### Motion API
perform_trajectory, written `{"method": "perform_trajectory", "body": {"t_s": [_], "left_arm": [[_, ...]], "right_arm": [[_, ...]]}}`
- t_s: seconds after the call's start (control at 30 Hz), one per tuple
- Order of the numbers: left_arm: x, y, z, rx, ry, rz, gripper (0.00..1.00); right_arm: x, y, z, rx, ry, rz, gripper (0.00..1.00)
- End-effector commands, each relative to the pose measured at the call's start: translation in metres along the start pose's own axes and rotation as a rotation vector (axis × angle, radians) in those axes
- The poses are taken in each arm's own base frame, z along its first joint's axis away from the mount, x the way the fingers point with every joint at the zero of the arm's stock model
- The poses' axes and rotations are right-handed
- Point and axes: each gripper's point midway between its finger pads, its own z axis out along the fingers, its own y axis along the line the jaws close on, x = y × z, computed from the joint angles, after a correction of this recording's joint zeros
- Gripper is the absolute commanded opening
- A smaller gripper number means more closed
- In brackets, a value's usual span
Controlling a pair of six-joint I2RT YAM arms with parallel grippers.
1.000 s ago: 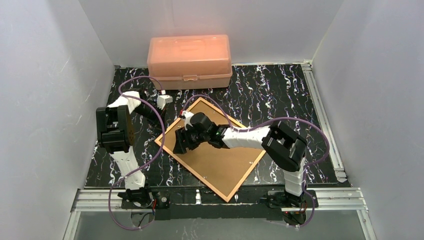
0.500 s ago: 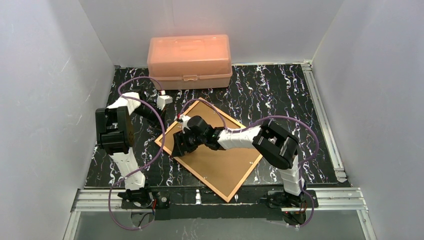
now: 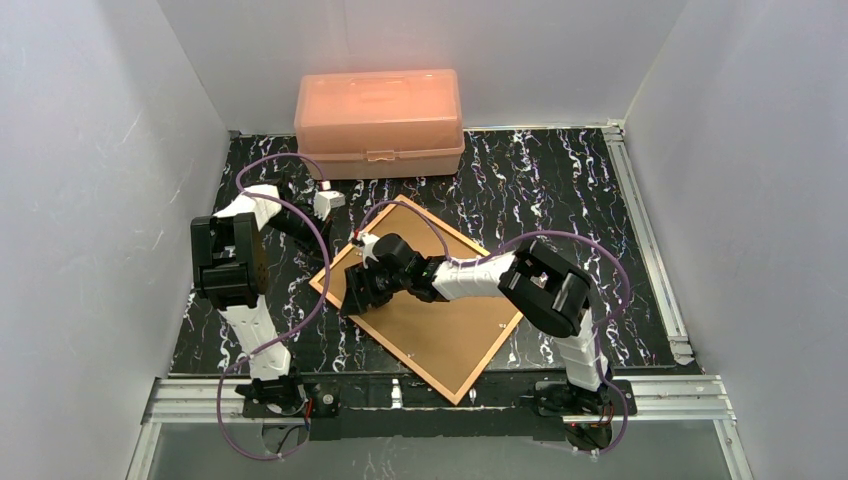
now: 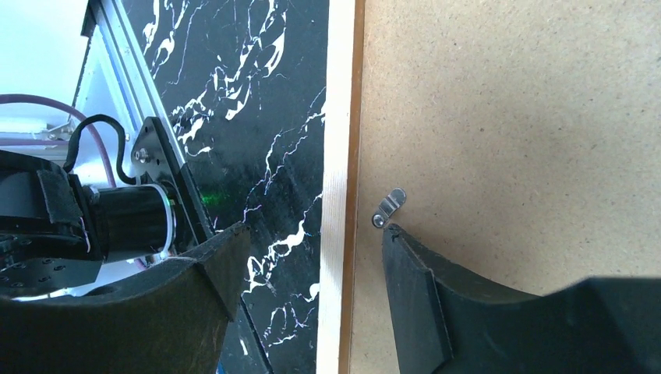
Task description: Put the photo into the frame
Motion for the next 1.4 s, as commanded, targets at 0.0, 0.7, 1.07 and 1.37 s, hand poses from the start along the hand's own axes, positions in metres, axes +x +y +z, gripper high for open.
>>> {"method": "perform_trajectory", "body": {"t_s": [0.0, 0.7, 1.07, 1.37], "left_arm": [[0.01, -0.013, -0.003, 0.014, 0.034, -0.004, 0.04], [0.009, -0.017, -0.005, 0.018, 0.02, 0.001, 0.03], [0.008, -0.019, -0.005, 0.024, 0.017, 0.0, 0.03], [0.007, -0.022, -0.006, 0.029, 0.017, 0.001, 0.03]], "right_arm": [[-0.012, 0.014, 0.004, -0.055, -0.034, -0.016, 0.7], [-0.008, 0.018, 0.008, -0.073, -0.025, -0.008, 0.69], [-0.008, 0.018, 0.012, -0.079, -0.029, -0.01, 0.68], [-0.009, 0.016, 0.016, -0.079, -0.035, -0.015, 0.68]]}}
